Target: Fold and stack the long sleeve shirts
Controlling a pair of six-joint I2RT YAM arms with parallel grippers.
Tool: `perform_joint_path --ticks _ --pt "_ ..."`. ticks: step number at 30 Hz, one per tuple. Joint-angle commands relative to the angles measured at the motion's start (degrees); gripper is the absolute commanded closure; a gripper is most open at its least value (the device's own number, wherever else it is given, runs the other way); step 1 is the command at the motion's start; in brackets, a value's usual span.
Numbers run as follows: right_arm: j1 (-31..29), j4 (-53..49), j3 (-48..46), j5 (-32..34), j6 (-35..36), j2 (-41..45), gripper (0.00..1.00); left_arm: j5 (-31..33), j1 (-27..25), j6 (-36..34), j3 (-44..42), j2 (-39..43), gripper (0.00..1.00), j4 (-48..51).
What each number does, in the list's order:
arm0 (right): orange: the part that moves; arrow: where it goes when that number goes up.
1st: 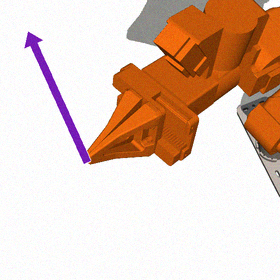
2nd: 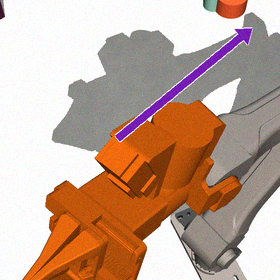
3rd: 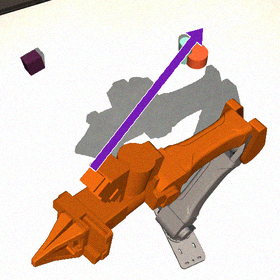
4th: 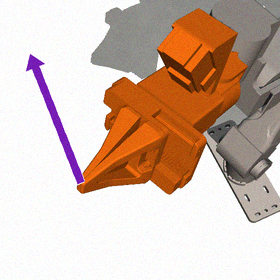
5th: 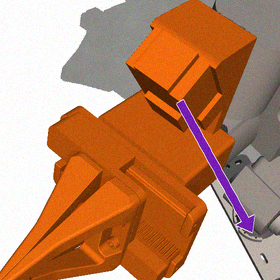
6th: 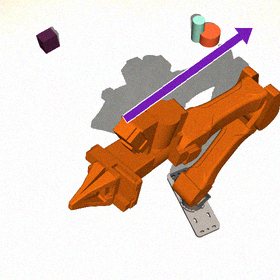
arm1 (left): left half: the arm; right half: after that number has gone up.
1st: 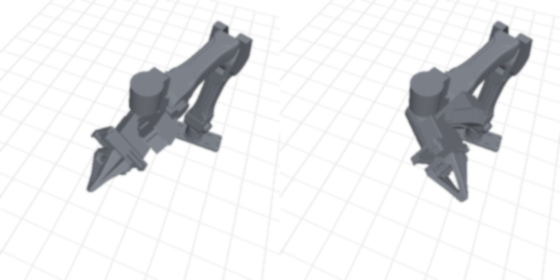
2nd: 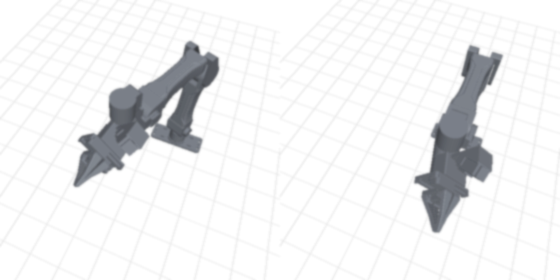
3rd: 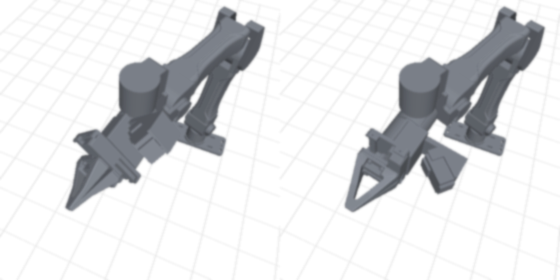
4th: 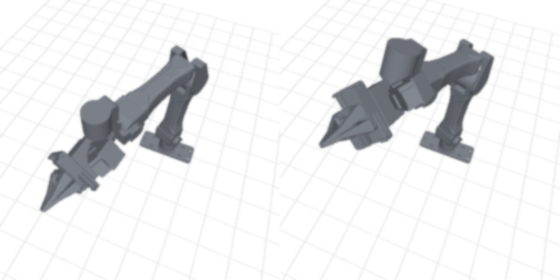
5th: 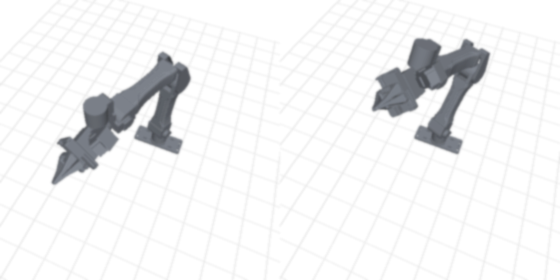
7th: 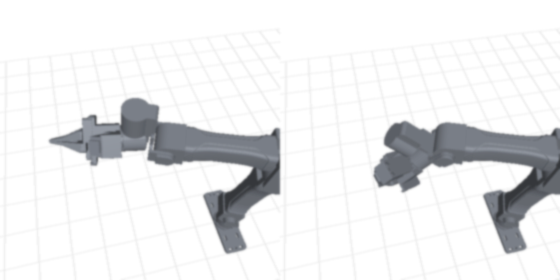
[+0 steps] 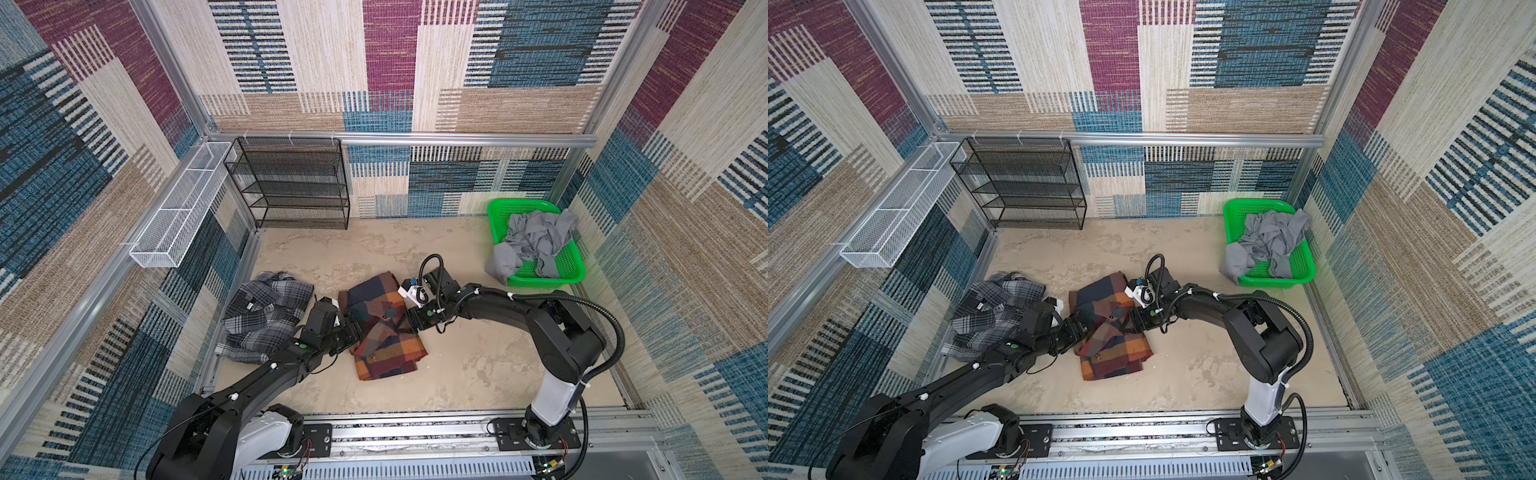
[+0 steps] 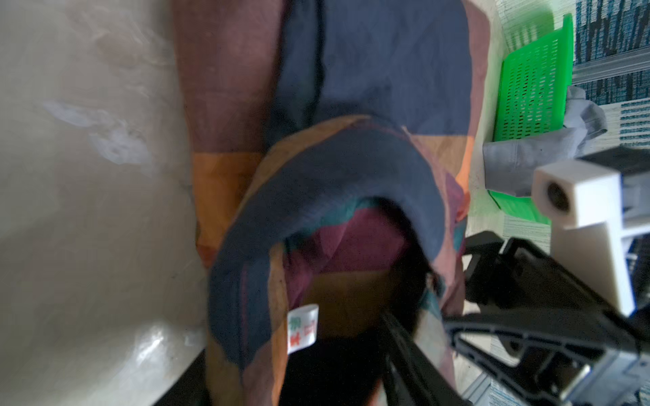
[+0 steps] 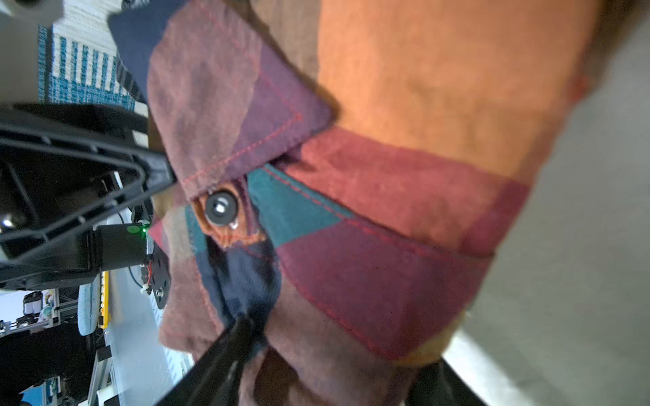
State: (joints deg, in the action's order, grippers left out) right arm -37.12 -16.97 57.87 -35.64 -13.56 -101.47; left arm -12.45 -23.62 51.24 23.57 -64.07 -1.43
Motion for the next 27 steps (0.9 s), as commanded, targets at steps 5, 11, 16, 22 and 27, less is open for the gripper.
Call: perform_joint_path --ticks 5,11,16,22,27 --pt "0.65 0.70 -6.25 9.73 -6.72 11.09 0.24 -2.64 6.16 -4.70 -1.64 8.51 0.45 4.70" --pt "1.53 2.54 -8.57 5.45 -8.04 20.48 0.40 -5.09 11.29 -4.60 0.59 14.83 0.35 14.19" --pt "-0.08 17.38 -14.92 -8.49 -12.53 19.47 0.65 -6.84 11.53 -3.21 1.21 14.46 0.35 14.94" --pt "-5.47 24.09 -13.30 -8.17 -15.47 4.87 0.90 -7.59 11.58 -2.49 0.86 13.97 0.36 14.09" --pt "-7.71 25.09 -11.08 -4.39 -17.97 -5.71 0.93 -7.64 11.66 -2.29 0.17 15.02 0.36 14.52"
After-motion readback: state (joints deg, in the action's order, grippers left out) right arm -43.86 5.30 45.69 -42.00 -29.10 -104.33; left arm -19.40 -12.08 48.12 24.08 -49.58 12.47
